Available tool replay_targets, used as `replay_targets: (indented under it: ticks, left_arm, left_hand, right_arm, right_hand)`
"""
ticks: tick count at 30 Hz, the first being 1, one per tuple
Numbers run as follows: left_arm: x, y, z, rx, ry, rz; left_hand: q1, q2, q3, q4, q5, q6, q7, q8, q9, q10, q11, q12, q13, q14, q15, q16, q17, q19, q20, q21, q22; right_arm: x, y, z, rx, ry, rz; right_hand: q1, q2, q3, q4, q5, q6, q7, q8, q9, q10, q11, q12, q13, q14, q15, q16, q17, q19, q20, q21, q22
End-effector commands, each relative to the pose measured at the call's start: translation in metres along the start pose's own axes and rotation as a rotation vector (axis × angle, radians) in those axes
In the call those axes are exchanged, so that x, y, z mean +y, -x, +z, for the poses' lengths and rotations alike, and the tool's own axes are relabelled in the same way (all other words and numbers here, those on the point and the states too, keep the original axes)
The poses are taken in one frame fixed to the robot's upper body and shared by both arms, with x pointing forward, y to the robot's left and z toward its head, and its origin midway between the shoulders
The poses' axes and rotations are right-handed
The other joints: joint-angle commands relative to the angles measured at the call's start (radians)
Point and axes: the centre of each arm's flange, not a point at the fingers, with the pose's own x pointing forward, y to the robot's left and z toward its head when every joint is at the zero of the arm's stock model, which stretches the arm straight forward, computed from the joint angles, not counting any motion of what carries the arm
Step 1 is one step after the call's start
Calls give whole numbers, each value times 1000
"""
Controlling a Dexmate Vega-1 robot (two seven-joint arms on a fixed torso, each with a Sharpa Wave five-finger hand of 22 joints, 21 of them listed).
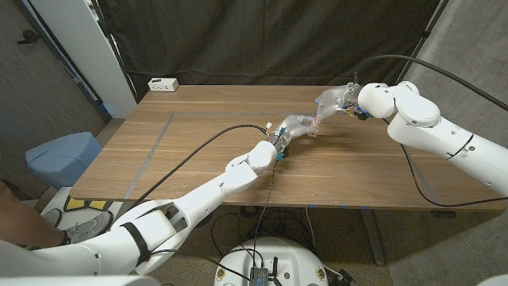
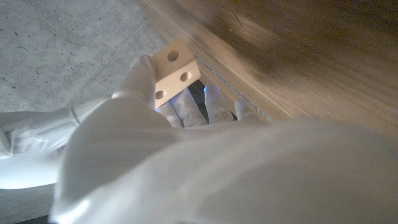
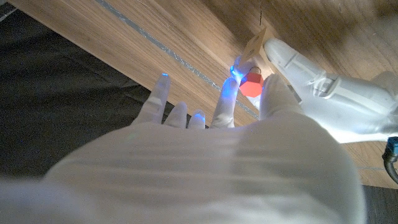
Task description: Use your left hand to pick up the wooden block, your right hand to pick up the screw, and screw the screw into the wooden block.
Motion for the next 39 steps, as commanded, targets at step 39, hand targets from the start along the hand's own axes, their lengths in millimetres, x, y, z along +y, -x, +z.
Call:
replay_targets:
  ticks: [39]
  left_arm:
    - [-5, 9, 6, -9, -2, 8]
  left_hand:
    - [-45, 65, 79, 60, 10, 36, 37, 7, 5, 15, -5, 41, 105, 12, -72, 2, 1, -1, 6, 6, 4]
  right_arm:
    - [8, 8, 9, 2, 12, -90]
  right_hand:
    - [67, 8, 50, 11, -6, 229, -2, 107, 2, 124, -64, 17, 0, 88, -52, 19, 5, 52, -45, 8, 2]
